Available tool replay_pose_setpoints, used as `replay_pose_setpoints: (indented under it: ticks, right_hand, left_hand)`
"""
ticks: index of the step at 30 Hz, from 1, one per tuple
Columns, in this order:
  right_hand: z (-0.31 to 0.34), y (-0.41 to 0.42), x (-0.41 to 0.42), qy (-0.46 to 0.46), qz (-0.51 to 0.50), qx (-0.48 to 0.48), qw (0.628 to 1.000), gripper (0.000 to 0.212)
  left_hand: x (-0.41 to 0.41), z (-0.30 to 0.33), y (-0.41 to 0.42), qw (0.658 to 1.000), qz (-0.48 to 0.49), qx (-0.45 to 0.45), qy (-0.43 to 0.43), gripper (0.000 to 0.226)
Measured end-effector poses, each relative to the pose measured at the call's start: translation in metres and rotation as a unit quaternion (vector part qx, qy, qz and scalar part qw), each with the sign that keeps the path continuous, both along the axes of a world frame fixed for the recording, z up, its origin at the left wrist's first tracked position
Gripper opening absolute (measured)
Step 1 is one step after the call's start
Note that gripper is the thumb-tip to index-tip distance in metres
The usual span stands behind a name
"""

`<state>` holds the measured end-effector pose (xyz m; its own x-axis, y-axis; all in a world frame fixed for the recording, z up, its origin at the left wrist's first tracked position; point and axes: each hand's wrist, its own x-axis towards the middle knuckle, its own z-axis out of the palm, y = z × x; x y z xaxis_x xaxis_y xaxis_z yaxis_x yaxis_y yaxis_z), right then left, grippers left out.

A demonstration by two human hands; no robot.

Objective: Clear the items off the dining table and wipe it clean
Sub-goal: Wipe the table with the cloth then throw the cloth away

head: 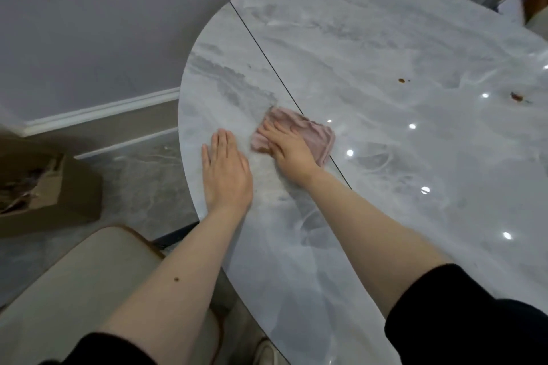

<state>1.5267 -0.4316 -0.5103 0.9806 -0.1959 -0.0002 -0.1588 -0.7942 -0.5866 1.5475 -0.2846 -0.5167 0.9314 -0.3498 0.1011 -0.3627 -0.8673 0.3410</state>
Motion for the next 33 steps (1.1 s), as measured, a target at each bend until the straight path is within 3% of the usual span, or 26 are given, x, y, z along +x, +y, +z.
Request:
replay_pose_setpoints:
  ticks: [10, 17, 20, 24, 30, 33]
  right_hand:
    - [0.001, 0.035, -0.122, -0.014, 0.025, 0.064, 0.998, 0.041]
    - [-0.001, 0.050, -0.213, 0.027, 0.055, 0.044, 0.997, 0.043]
    - [-0.001, 0.050, -0.236, 0.050, 0.093, -0.009, 0.994, 0.045]
    - [0.001, 0.044, -0.222, 0.063, 0.070, -0.120, 0.988, 0.060]
    - [0.005, 0.022, -0.144, 0.083, 0.002, -0.146, 0.986, 0.064]
    - [0.004, 0.011, -0.101, 0.088, -0.016, -0.139, 0.986, 0.055]
  left_hand:
    - [-0.013, 0.008, 0.007, 0.990, -0.050, -0.121, 0.045, 0.047]
    - [-0.056, 0.004, 0.018, 0.988, -0.103, -0.108, 0.032, 0.045]
    - [-0.060, 0.004, 0.019, 0.990, -0.103, -0.098, 0.014, 0.045]
    - [-0.045, 0.007, 0.019, 0.995, -0.072, -0.075, 0.002, 0.047]
    - [-0.031, 0.003, 0.015, 0.999, -0.033, -0.016, -0.010, 0.050]
    - [-0.032, 0.001, 0.013, 1.000, -0.027, -0.013, -0.004, 0.052]
